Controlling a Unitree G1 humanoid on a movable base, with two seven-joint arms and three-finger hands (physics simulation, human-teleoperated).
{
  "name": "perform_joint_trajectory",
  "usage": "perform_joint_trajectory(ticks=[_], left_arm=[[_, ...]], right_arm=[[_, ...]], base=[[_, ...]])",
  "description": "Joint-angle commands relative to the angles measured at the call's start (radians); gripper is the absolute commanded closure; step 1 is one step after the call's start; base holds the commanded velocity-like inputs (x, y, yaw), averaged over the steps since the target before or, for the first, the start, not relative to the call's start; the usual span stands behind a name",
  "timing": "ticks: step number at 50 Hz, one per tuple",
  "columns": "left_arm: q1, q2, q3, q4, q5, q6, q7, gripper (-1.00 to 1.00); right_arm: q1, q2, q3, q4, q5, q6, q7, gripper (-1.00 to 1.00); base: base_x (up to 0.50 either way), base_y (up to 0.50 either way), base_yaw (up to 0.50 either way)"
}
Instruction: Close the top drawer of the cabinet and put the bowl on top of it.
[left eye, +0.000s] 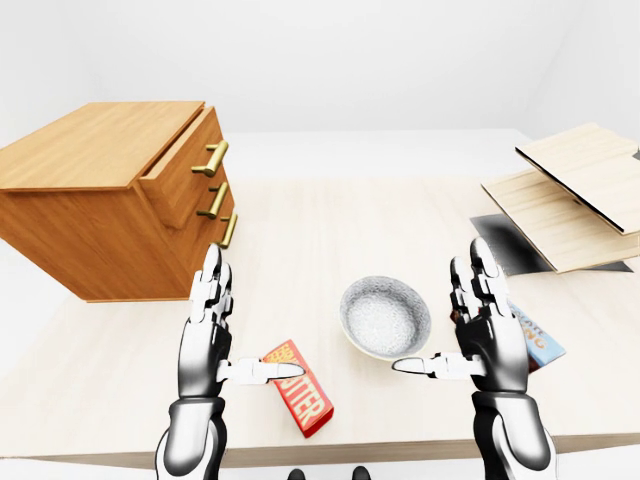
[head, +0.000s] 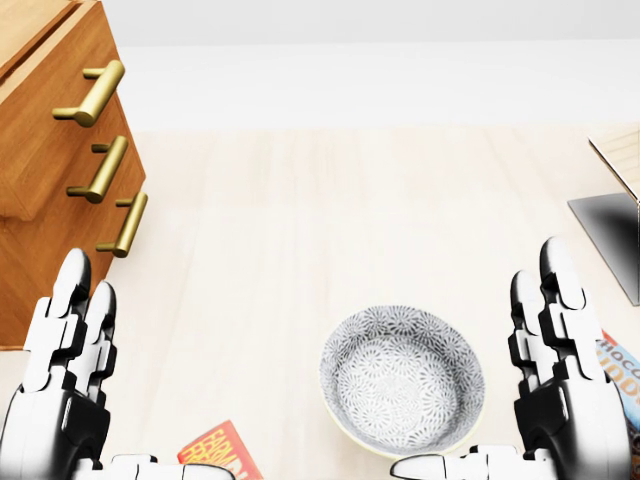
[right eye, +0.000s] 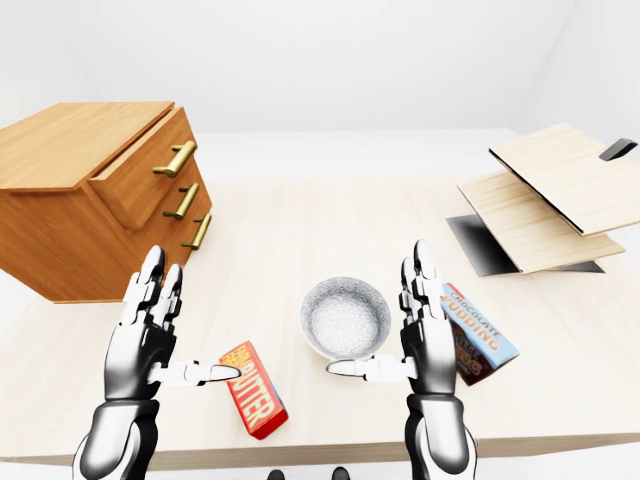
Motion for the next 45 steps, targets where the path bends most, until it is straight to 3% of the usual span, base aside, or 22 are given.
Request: perform_joint_trajectory(ticks=[1,4,11,13,15,19,21,29,36,45], left_arm=[[-0.002,0.000,0.000,0.009,0.001,-0.005,-0.001,-1.00],[-0.011,0.001,-0.001,0.026,0.004,-0.005,-0.002,-1.00],[-0.035,0.003,-0.003,0.047,0.007,0.030,-0.011,-1.00],[-0.044,0.006,-0.008,0.062,0.019,0.044,-0.014,-1.00],[-0.075,0.010,-0.018,0.105,0.029,0.085,-0.028,-1.00],[-0.096,0.009,-0.026,0.132,0.046,0.095,-0.025,-1.00],[-0.122,0.008,-0.019,0.146,0.038,0.112,-0.029,-1.00],[-0.198,0.007,0.007,0.208,0.041,0.112,-0.037,-1.00],[-0.313,0.008,0.030,0.243,0.060,0.112,-0.024,-1.00],[-0.420,0.005,0.026,0.322,0.079,0.112,-0.001,-1.00]], right_arm=[[0.002,-0.002,0.002,-0.001,0.002,-0.002,0.001,-1.00],[0.001,-0.002,0.003,0.001,0.006,0.000,0.004,-1.00],[-0.001,-0.002,-0.012,-0.009,0.038,0.013,0.020,-1.00],[-0.001,-0.001,-0.014,-0.009,0.044,0.014,0.027,-1.00],[-0.001,-0.001,-0.016,-0.007,0.048,0.011,0.033,-1.00],[-0.002,0.002,-0.028,-0.015,0.057,0.014,0.038,-1.00],[-0.002,0.003,-0.034,-0.022,0.062,0.018,0.043,-1.00],[0.002,0.011,-0.045,-0.045,0.066,0.031,0.054,-1.00],[0.004,0.018,-0.081,-0.081,0.089,0.048,0.070,-1.00],[0.019,0.029,-0.076,-0.091,0.074,0.032,0.078,-1.00]], base=[[0.00,0.39,0.00],[0.00,0.39,0.00],[0.00,0.17,0.00],[0.00,0.00,0.00],[0.00,0.00,0.00],[0.00,0.00,0.00],[0.00,0.00,0.00],[0.00,0.00,0.00],[0.00,0.00,0.00],[0.00,0.00,0.00]])
